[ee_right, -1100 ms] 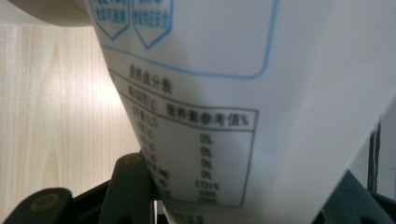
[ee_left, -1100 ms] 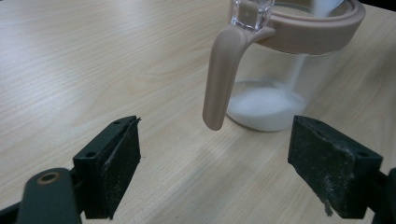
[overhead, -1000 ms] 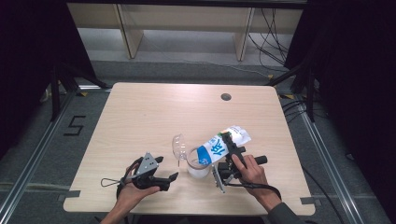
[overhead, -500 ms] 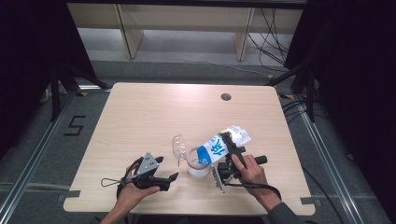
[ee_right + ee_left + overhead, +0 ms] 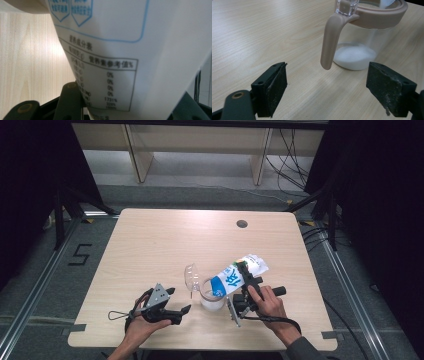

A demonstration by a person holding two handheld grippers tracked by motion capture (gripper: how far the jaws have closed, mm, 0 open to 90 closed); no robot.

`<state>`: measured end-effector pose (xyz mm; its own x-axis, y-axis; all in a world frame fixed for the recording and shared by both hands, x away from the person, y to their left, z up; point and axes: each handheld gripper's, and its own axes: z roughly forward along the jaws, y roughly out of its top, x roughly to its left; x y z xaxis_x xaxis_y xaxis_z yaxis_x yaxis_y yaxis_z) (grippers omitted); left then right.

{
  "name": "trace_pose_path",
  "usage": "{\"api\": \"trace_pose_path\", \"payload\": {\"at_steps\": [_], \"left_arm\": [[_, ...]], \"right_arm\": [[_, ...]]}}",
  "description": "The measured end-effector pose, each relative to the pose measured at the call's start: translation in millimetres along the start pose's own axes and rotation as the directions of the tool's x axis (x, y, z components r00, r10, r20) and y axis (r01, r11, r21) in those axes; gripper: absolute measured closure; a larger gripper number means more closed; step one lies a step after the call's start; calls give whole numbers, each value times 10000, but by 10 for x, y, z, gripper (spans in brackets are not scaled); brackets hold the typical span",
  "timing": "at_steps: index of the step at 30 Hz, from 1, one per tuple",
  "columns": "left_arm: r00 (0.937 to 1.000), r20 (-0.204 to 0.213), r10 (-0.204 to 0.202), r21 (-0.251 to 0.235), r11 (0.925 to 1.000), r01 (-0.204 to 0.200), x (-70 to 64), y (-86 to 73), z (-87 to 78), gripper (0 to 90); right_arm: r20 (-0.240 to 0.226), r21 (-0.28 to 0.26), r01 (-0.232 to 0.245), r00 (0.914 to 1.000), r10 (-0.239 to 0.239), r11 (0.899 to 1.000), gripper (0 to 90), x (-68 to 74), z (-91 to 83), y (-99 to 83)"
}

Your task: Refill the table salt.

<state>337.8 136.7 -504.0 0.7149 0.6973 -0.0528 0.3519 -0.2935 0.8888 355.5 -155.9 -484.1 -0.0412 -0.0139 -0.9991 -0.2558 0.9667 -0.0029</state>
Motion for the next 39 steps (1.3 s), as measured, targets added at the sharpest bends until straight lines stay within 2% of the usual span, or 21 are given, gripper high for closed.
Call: {"api": "trace_pose_path", "payload": {"at_steps": [4, 9, 10, 11, 17, 18, 23, 39], "left_arm": [[10000, -2, 0, -9, 10000, 0, 1, 0, 0, 165], [10000, -39, 1, 36, 10000, -1, -3, 0, -2, 165], [10000, -33, 28, 52, 10000, -27, -2, 1, -1, 165], [10000, -30, 31, 54, 10000, -31, -2, 1, 0, 165], [10000, -36, 23, 47, 10000, -22, -2, 1, -1, 165], [10000, -33, 21, 47, 10000, -21, -2, 1, -1, 165], [10000, -15, 21, 52, 10000, -21, -3, 1, 0, 165], [10000, -45, 73, 87, 9999, -73, 1, 2, -7, 165]], "right_arm": [[-12, 29, -131, 9999, 131, 9999, 553, 11, -2, 0], [0, -15, 35, 10000, -35, 10000, 554, -2, 1, 1], [81, -32, -185, 9998, 185, 9998, 554, 13, 3, 2], [19, 109, -198, 9998, 198, 9997, 554, 13, -7, 7], [6, -24, 23, 10000, -23, 10000, 557, -3, 1, 5], [114, -119, -107, 9999, 108, 9999, 557, 9, 8, 0], [71, 30, -188, 9998, 188, 9998, 558, 13, 2, 2], [91, -116, -144, 9999, 145, 9998, 564, 10, 8, -3]]}}
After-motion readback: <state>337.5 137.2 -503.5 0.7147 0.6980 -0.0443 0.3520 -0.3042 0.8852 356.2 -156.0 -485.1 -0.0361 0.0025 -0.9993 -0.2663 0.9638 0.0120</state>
